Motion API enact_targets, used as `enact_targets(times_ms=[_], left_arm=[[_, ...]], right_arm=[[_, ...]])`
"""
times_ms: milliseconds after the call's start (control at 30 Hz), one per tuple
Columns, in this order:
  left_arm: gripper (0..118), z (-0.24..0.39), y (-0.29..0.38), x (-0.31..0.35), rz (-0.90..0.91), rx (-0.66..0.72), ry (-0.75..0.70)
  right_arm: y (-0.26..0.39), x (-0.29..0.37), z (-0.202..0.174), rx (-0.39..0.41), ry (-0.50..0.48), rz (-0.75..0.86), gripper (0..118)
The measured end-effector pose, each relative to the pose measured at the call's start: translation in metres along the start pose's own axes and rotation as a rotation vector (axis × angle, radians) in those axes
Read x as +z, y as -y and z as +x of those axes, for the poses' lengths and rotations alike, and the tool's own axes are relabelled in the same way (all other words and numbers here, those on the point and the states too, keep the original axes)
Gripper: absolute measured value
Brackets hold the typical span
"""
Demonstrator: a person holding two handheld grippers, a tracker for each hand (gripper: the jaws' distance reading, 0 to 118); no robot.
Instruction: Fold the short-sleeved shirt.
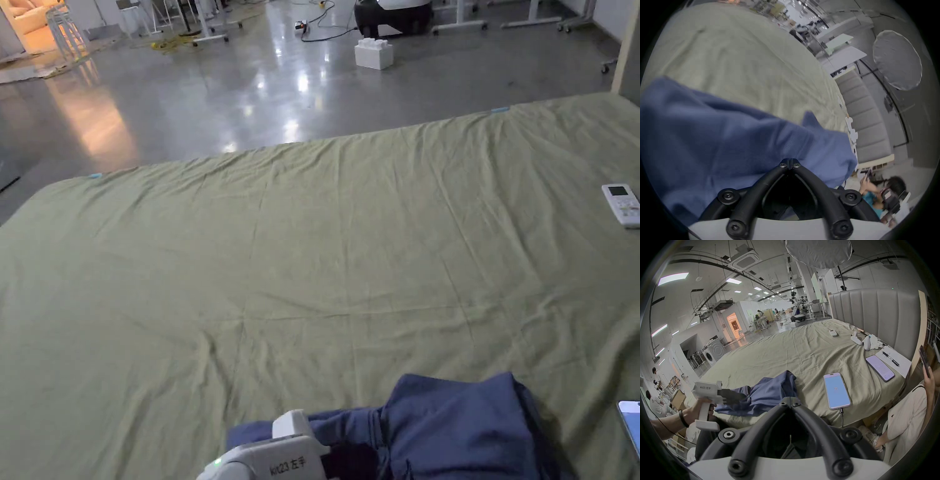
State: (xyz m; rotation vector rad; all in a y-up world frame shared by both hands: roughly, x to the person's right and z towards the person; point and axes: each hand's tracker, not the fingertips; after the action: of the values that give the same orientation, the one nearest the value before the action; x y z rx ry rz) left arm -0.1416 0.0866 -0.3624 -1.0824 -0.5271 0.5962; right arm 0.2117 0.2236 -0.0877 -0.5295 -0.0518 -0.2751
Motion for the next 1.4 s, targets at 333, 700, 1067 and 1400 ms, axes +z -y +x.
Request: enact_targets(times_ms=[333, 700, 1067, 1400], left_arm=[[27, 0.018, -0.011, 0.038, 0.082, -0.105, -0.065], [94, -0.128, -0.044, 0.125, 0.185, 0.394, -0.122], [13, -0.108, -0.039, 0.099, 0.163, 0.384, 0.012], [13, -0.068, -0.082, 0.246, 0.32, 0.074, -0.204]], right_arm=[[-0.004, -0.017, -0.013, 0.038, -0.051, -0.019, 0], [-0.009, -0.023, -0.035, 0.066, -0.17, -0.012, 0], [-0.012, -0.013, -0.034, 0.07, -0.11, -0.021, 0], [-0.012, -0.024, -0.048, 0.086, -0.178, -0.029, 0]])
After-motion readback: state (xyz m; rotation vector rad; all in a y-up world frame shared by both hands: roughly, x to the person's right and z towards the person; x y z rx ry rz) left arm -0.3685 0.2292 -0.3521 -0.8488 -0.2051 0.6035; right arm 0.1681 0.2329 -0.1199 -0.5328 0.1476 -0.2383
